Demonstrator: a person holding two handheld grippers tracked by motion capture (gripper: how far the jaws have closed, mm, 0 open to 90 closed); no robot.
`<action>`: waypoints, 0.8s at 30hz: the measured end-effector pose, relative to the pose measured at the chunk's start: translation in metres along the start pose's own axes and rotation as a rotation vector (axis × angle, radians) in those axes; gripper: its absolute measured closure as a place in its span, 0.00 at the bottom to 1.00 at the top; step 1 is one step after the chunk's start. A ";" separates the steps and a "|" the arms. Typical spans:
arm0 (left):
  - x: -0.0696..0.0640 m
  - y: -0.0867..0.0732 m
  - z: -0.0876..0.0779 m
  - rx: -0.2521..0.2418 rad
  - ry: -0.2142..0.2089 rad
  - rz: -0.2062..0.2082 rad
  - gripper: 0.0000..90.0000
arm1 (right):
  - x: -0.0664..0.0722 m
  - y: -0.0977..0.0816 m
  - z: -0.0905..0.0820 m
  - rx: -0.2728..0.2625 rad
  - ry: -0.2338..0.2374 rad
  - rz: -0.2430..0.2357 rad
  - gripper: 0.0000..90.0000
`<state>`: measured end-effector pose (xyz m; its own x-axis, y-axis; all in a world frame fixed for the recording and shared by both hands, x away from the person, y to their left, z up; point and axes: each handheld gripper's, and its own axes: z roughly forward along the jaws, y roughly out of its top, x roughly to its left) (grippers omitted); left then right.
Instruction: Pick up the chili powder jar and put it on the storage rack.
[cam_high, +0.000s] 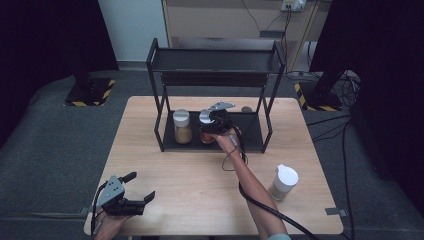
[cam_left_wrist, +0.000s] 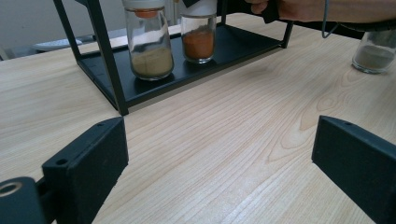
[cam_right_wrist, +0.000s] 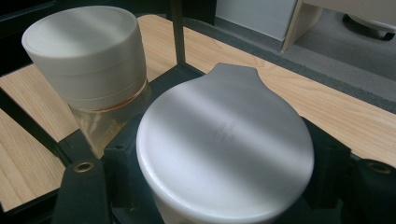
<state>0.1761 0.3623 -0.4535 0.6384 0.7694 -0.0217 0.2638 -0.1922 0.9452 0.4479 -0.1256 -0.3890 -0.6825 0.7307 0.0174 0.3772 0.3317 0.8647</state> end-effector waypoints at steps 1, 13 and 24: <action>0.000 0.000 0.000 -0.001 0.001 -0.002 0.03 | -0.001 0.000 0.000 0.000 0.002 0.011 0.29; 0.001 0.000 0.000 -0.001 -0.001 -0.008 0.03 | -0.017 0.016 -0.018 -0.019 0.014 0.054 0.12; 0.001 0.000 0.000 -0.002 -0.003 -0.013 0.03 | -0.016 0.033 -0.040 -0.058 0.023 0.020 0.12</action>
<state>0.1768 0.3635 -0.4539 0.6375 0.7697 -0.0351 0.2703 -0.1807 0.9456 0.4466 -0.1501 -0.3409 -0.6898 0.7225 0.0458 0.3544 0.2818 0.8916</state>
